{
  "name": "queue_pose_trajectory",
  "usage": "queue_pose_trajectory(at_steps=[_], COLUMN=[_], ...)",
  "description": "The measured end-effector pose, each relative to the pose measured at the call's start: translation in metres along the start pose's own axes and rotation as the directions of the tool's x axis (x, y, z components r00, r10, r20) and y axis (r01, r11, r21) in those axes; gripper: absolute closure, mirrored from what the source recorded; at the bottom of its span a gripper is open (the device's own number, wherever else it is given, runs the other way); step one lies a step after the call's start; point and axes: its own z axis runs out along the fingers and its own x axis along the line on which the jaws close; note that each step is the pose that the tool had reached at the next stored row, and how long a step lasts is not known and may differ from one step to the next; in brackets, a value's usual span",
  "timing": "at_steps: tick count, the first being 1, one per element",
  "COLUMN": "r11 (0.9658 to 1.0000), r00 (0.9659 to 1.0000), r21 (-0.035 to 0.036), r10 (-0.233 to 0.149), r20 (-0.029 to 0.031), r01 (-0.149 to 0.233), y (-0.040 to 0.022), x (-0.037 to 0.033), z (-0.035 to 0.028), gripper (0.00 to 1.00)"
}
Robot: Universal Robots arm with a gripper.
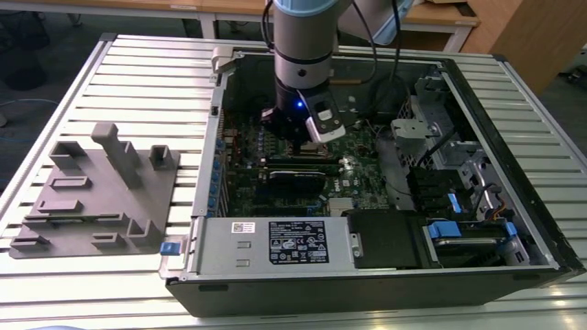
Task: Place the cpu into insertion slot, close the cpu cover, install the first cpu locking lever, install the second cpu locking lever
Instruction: 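Install the second cpu locking lever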
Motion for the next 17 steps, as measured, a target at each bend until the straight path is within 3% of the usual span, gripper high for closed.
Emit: queue_pose_trajectory(at_steps=[6,17], r11=[1.0,1.0], r00=[1.0,0.9999], r21=[0.0,-0.0014], r10=[0.0,-0.001], r20=[0.001,0.0104], r01=[0.0,0.001], y=[-0.0002,-0.0014], x=[0.0017,0.0099], z=[-0.0001,0.0018], gripper=[0.89,0.89])
